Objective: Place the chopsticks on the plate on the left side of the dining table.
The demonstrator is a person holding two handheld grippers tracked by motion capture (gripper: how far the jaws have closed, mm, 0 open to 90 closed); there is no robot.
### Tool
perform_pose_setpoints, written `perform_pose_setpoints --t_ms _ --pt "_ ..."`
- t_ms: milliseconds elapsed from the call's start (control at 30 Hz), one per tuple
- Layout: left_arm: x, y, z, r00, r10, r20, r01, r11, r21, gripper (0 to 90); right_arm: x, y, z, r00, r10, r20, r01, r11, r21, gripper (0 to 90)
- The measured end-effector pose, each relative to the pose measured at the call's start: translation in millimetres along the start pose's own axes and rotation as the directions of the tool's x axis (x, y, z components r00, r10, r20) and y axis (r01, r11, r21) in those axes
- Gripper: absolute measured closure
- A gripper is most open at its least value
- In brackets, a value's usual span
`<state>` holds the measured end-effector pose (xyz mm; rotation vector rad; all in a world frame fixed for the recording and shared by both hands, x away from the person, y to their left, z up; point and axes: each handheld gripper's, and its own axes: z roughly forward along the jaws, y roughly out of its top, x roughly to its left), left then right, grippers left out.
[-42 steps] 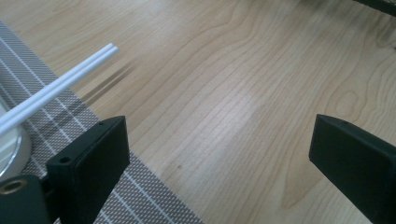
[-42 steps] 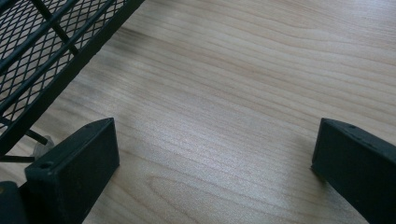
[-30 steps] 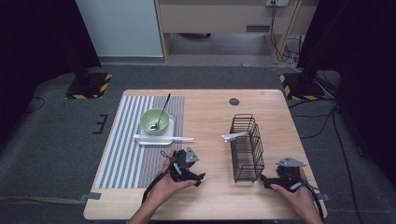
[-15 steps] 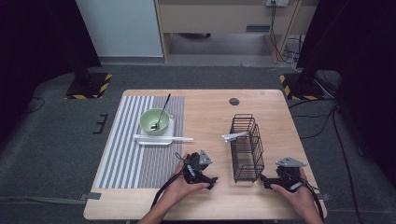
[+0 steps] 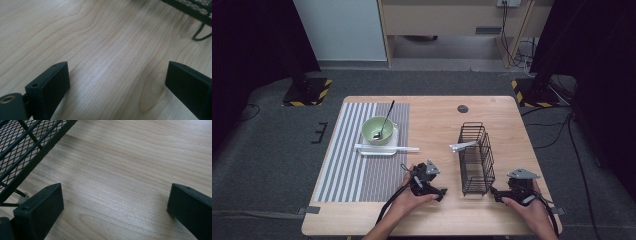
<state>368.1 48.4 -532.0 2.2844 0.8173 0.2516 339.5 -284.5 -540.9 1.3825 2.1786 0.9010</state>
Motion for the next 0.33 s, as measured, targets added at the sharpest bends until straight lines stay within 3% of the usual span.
perform_pose_setpoints --t_ms 100,333 --pt "-3.1 -6.5 1.4 0.9991 0.040 -0.016 -0.041 0.9986 -0.033 2.7 0.1 0.0 0.0 1.0000 0.000 0.000 0.000 1.000 0.000 0.5" --pt "-0.9 -9.9 -0.2 0.9992 0.038 -0.015 -0.038 0.9982 -0.046 1.4 0.3 -0.3 -0.4 1.0000 -0.001 0.001 0.001 1.000 0.000 0.5"
